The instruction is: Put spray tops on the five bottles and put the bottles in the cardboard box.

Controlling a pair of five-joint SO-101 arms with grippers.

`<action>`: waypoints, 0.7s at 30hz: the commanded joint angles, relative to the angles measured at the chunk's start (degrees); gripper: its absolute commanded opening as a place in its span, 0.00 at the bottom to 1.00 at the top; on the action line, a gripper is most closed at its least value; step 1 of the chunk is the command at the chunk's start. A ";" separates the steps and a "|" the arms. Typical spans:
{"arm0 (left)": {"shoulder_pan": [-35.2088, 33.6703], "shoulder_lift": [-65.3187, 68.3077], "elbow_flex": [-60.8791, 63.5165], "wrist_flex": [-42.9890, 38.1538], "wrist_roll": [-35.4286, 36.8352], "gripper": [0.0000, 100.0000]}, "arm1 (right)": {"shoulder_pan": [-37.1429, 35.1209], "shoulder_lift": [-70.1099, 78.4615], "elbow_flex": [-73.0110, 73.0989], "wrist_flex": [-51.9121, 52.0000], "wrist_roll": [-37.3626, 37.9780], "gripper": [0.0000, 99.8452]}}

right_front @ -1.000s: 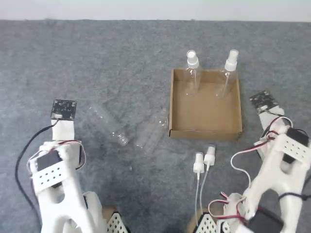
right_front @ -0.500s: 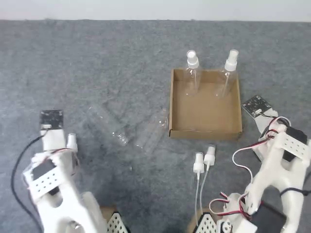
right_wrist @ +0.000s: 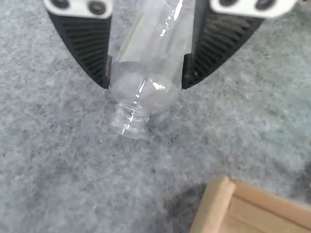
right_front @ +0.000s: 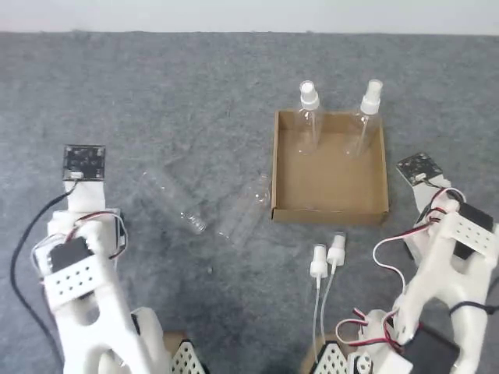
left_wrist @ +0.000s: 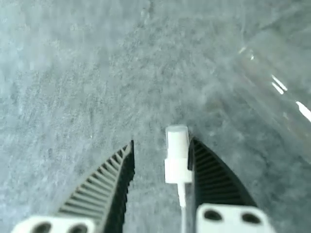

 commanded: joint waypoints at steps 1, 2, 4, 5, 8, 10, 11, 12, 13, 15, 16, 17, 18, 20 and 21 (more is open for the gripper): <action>-0.62 11.69 -6.81 -4.40 2.55 0.17 | -0.13 -0.40 -1.58 0.48 -1.14 0.12; -0.97 15.30 -8.92 -4.48 2.90 0.17 | -0.13 -0.40 -1.58 0.48 -1.14 0.12; -1.41 22.15 -12.62 -4.31 2.90 0.17 | -0.13 -0.40 -1.58 0.48 -1.14 0.12; -1.41 25.05 -14.11 -4.40 2.90 0.17 | -0.13 -0.40 -1.49 0.48 -1.14 0.12; -1.05 31.82 -17.19 -4.66 2.64 0.17 | -0.13 -0.40 -1.49 0.48 -1.14 0.12; -1.05 34.99 -18.77 -4.66 2.64 0.17 | -0.13 -0.40 -1.49 0.48 -1.14 0.12; -1.05 36.40 -19.30 -4.66 2.64 0.17 | -0.13 -0.40 -1.49 0.48 -1.14 0.12; -1.05 37.63 -19.74 -4.66 2.55 0.17 | -0.22 -0.40 -1.41 0.48 -1.14 0.12; -0.97 38.68 -20.00 -4.66 2.46 0.17 | -0.22 -0.40 -1.32 0.48 -1.14 0.12; -0.09 40.26 -20.09 -4.57 2.37 0.17 | -0.22 -0.40 -1.32 0.48 -1.14 0.12; 0.18 40.70 -20.18 -4.57 2.37 0.17 | -0.22 -0.40 -1.32 0.48 -1.14 0.12; 0.26 40.70 -20.26 -4.57 2.37 0.17 | -0.22 -0.40 -1.32 0.48 -1.14 0.12; 0.35 40.70 -20.44 -4.31 2.37 0.17 | -0.22 -0.40 -1.32 0.48 -1.14 0.12; 0.53 40.88 -20.44 -4.13 2.02 0.15 | -0.13 -0.40 -1.32 0.48 -1.14 0.12; 0.53 40.88 -20.35 -3.96 1.05 0.13 | -0.13 -0.40 -1.32 0.48 -1.14 0.12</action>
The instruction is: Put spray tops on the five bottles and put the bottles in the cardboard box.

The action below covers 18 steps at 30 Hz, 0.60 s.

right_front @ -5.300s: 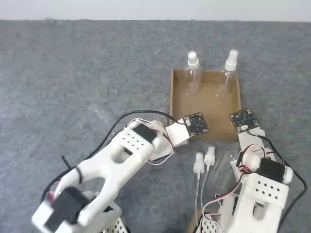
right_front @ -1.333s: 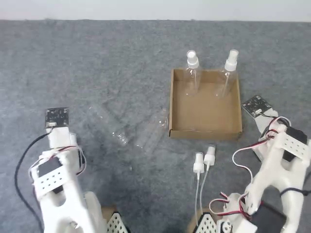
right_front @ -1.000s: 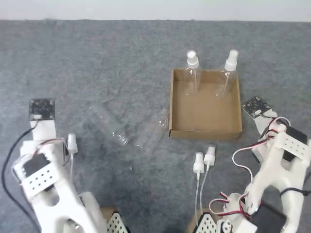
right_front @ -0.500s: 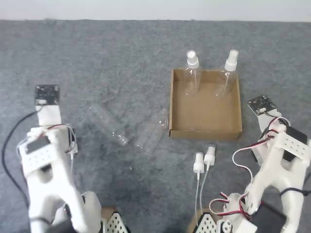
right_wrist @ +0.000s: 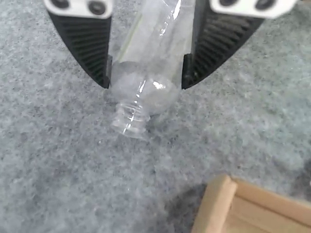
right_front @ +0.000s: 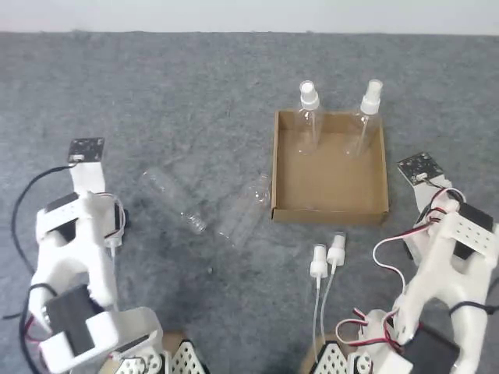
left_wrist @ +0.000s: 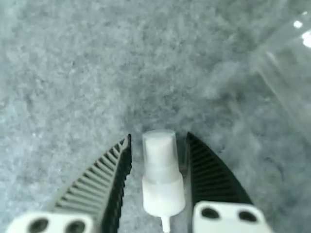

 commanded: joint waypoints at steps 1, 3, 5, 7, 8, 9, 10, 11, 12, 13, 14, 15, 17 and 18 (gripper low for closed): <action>0.70 -0.26 -2.51 0.62 -2.20 0.12 | -0.13 -0.40 -1.23 0.57 -0.53 0.12; 1.32 -0.09 -3.12 4.04 -3.69 0.10 | -0.04 -0.13 -1.14 1.10 -0.53 0.12; 2.64 0.00 -3.12 7.21 -4.84 0.09 | -0.04 -0.31 -1.14 2.33 -0.53 0.12; 3.96 0.00 -2.59 8.62 -5.10 0.08 | -0.04 -0.31 -1.23 2.77 -0.53 0.12; 4.40 -0.09 -2.33 8.62 -5.10 0.07 | -0.04 -0.31 -1.23 2.68 -0.53 0.12; 4.75 -0.09 -2.33 8.62 -5.10 0.06 | -0.04 -0.31 -1.23 2.59 -0.53 0.12; 4.92 -0.26 -2.51 8.62 -5.10 0.05 | -0.04 -0.31 -1.23 2.59 -0.53 0.12; 5.01 -0.62 -2.68 8.62 -5.10 0.03 | -0.04 -0.31 -1.23 2.59 -0.53 0.12; 5.10 -0.79 -3.03 8.62 -5.10 0.01 | -0.04 -0.31 -1.32 2.59 -0.53 0.12; 5.10 -1.23 -3.82 8.70 -5.10 0.01 | -0.04 -0.31 -1.41 2.68 -0.53 0.12; 5.01 -1.76 -4.44 8.88 -5.10 0.01 | -0.04 -0.40 -1.49 2.77 -0.53 0.12; 4.92 -2.64 -5.14 9.05 -5.01 0.01 | -0.04 -0.40 -1.49 2.86 -0.53 0.12; 4.75 -5.10 -6.02 9.67 -5.01 0.01 | -0.04 -0.40 -1.49 2.95 -0.53 0.12; 4.75 -6.77 -6.46 10.64 -5.01 0.01 | -0.04 -0.40 -1.58 2.95 -0.53 0.12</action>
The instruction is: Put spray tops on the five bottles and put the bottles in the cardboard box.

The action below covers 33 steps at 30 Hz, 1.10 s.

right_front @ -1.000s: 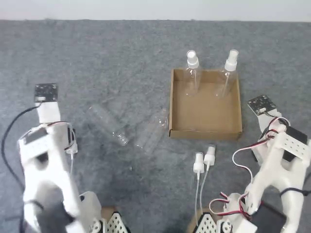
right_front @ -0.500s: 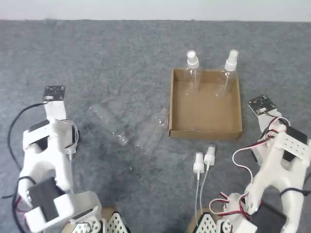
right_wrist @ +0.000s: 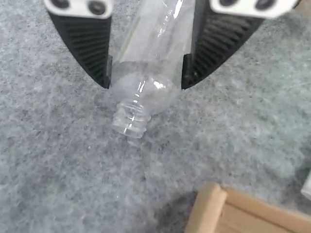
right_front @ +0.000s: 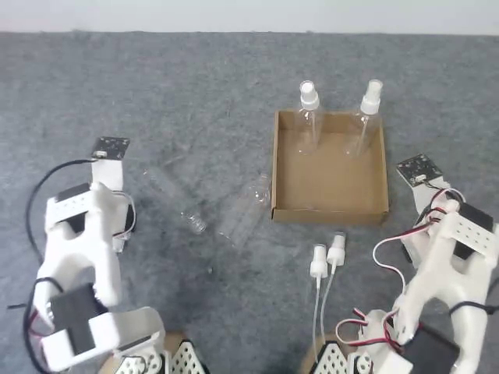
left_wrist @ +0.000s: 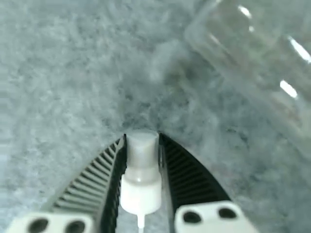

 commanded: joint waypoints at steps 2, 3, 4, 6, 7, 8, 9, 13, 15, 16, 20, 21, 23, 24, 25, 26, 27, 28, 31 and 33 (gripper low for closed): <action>0.09 -10.90 -4.35 4.48 -0.09 0.01 | 0.31 -0.40 -2.20 1.10 -0.53 0.12; 0.18 -13.36 -4.53 5.45 0.88 0.01 | 0.66 -0.40 -2.81 1.89 -0.53 0.12; 0.26 -15.91 -4.53 6.15 1.76 0.01 | 0.84 -0.40 -4.04 3.12 -0.53 0.12; 0.70 -21.36 -4.44 7.74 2.64 0.01 | 1.54 -0.40 -6.59 6.02 -0.44 0.13; 1.49 -23.74 -4.44 8.88 2.64 0.01 | 1.80 -0.40 -7.82 6.99 -0.44 0.13; 2.37 -26.11 -4.35 10.37 2.64 0.01 | 1.89 -0.40 -8.97 7.87 -0.44 0.15; 3.52 -28.13 -4.35 11.87 2.90 0.01 | 1.98 -0.40 -9.76 8.66 -0.44 0.18; 9.23 -34.64 -4.09 16.26 6.24 0.01 | 1.98 -0.40 -11.43 10.86 -1.41 0.27; 11.87 -36.22 -4.09 17.58 7.56 0.01 | 1.98 -0.40 -11.96 10.51 -2.55 0.27; 12.92 -36.66 -4.09 18.02 8.26 0.01 | 1.98 -0.22 -12.48 10.59 -2.55 0.27; 14.77 -37.01 -4.18 18.29 9.58 0.01 | 3.38 -0.31 -12.84 11.91 -2.64 0.27; 14.86 -37.27 -4.18 18.29 9.58 0.01 | 4.18 -0.31 -12.84 12.70 -2.55 0.27; 15.03 -37.27 -4.70 18.20 10.29 0.01 | 6.11 -0.31 -12.84 13.76 -2.55 0.27; 15.12 -37.27 -4.97 18.02 10.64 0.01 | 6.90 -0.22 -12.84 13.76 -2.55 0.27; 15.21 -37.27 -5.41 18.11 10.73 0.01 | 7.43 0.22 -12.75 13.76 -2.55 0.27; 15.56 -37.27 -5.93 18.20 10.73 0.01 | 7.43 0.31 -12.04 13.41 -2.55 0.27; 16.18 -37.27 -6.29 18.29 10.90 0.01 | 7.25 0.31 -10.81 13.23 -2.46 0.27; 16.70 -37.27 -6.55 18.29 11.69 0.01 | 6.37 0.13 -9.49 12.62 -2.46 0.27; 19.43 -37.27 -6.20 18.29 13.27 0.01 | 3.38 0.31 -6.15 8.92 -2.90 0.27; 20.84 -37.27 -6.20 19.34 13.54 0.01 | 2.59 0.31 -5.10 7.43 -2.90 0.27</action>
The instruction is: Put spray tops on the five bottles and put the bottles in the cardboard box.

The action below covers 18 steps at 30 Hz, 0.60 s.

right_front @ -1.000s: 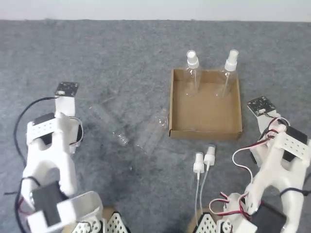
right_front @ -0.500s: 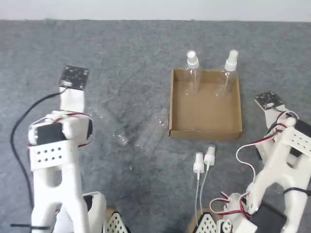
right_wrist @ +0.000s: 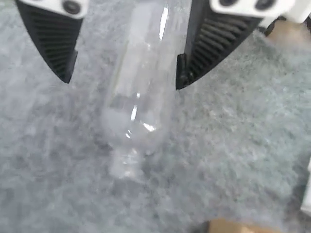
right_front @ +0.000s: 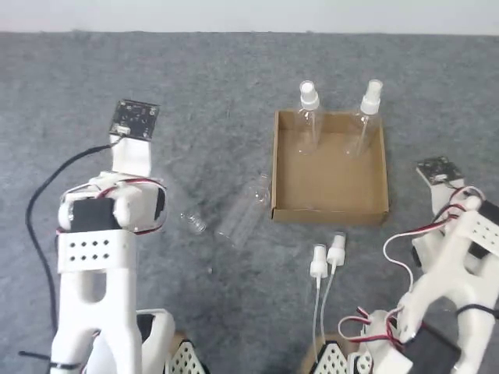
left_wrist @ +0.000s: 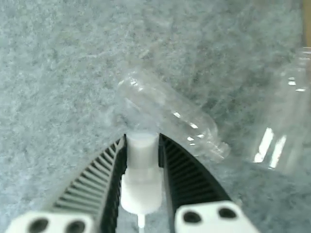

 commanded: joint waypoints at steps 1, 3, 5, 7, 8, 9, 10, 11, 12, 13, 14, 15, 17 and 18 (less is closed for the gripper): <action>2.90 -2.20 -3.03 1.93 1.41 0.01 | -1.36 0.13 0.62 -3.30 -0.79 0.27; 3.08 -2.29 -3.65 2.37 1.41 0.01 | -1.27 0.48 1.85 -6.11 -0.79 0.27; 3.08 -2.29 -4.26 2.37 1.41 0.01 | -1.19 2.07 3.25 -9.98 -0.79 0.27; 3.08 -2.29 -4.53 2.64 1.41 0.01 | -1.54 4.79 4.04 -12.70 -0.79 0.27; 3.08 -2.29 -4.53 2.64 1.41 0.01 | -1.89 6.20 3.96 -13.76 -0.88 0.27; 3.08 -2.29 -4.44 2.64 1.41 0.01 | -2.07 6.99 3.96 -14.64 -0.88 0.27; 3.08 -2.29 -4.26 2.64 1.41 0.01 | -2.15 8.04 3.96 -15.25 -0.88 0.27; 3.08 -2.29 -4.18 2.64 1.41 0.01 | -2.33 8.57 3.96 -15.87 -0.88 0.27; 3.08 -2.29 -4.18 2.73 1.41 0.01 | -2.33 8.84 3.96 -16.22 -0.88 0.26; 3.08 -2.29 -4.18 2.73 1.41 0.01 | -2.42 9.01 3.96 -16.66 -0.88 0.24; 3.08 -2.29 -4.18 2.73 1.41 0.01 | -2.42 9.10 3.96 -16.66 -0.88 0.20; 3.08 -2.29 -4.18 2.73 1.41 0.01 | -2.42 9.01 3.96 -16.66 -0.88 0.15; 3.08 -2.29 -4.44 2.64 1.41 0.01 | -2.24 8.84 3.87 -16.57 -0.88 0.05; 3.08 -2.29 -4.62 2.55 1.41 0.01 | -2.24 8.84 3.87 -16.57 -0.70 0.01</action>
